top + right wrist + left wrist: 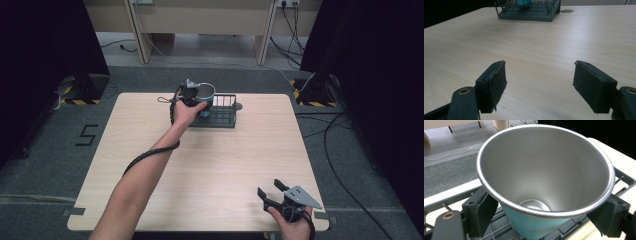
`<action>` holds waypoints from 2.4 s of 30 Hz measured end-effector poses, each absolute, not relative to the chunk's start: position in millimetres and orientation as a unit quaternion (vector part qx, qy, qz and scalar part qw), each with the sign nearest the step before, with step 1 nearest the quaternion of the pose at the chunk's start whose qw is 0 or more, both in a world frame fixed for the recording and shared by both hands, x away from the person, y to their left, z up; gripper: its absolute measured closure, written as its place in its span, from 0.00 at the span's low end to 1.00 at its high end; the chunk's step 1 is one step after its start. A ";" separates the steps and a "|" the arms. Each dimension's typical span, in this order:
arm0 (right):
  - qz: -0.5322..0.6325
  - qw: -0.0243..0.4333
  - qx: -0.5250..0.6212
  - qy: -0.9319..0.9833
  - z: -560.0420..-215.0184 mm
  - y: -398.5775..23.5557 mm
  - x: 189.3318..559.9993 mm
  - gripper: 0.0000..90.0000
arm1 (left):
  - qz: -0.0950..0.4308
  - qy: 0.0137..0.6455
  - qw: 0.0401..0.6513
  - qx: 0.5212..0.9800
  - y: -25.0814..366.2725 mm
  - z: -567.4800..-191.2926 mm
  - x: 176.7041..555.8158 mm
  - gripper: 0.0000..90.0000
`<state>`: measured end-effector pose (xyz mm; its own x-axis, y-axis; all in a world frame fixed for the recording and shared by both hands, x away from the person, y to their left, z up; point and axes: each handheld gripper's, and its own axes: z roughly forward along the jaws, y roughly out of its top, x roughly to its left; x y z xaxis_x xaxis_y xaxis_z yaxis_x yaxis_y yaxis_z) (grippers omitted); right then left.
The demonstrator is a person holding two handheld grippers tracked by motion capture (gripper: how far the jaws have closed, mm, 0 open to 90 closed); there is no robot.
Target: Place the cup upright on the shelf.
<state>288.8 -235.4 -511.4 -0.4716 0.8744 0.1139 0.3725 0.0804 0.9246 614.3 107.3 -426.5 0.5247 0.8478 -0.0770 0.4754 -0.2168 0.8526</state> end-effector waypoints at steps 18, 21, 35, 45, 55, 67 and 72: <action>0.506 0.247 0.450 0.694 -511.4 -235.1 289.2 0.30 | 0.218 0.439 0.458 0.742 113.1 -422.2 603.0 0.17; 0.505 0.247 0.450 0.694 -511.3 -234.9 288.9 0.30 | 0.220 0.437 0.458 0.742 114.3 -421.0 600.7 0.17; 0.504 0.250 0.448 0.694 -511.3 -234.6 289.1 0.30 | 0.230 0.431 0.457 0.743 127.2 -416.8 586.7 0.17; 0.503 0.251 0.448 0.695 -511.3 -234.3 289.1 0.30 | 0.230 0.422 0.457 0.749 141.4 -413.0 567.4 0.17; 0.501 0.251 0.450 0.695 -511.3 -234.0 289.1 0.30 | 0.233 0.410 0.459 0.753 155.0 -414.8 548.4 0.17; 0.500 0.252 0.452 0.695 -511.2 -233.8 289.1 0.30 | 0.226 0.407 0.470 0.750 171.9 -414.9 526.4 0.17; 0.499 0.252 0.453 0.694 -511.2 -233.7 289.1 0.30 | 0.227 0.403 0.472 0.750 177.7 -416.9 517.7 0.17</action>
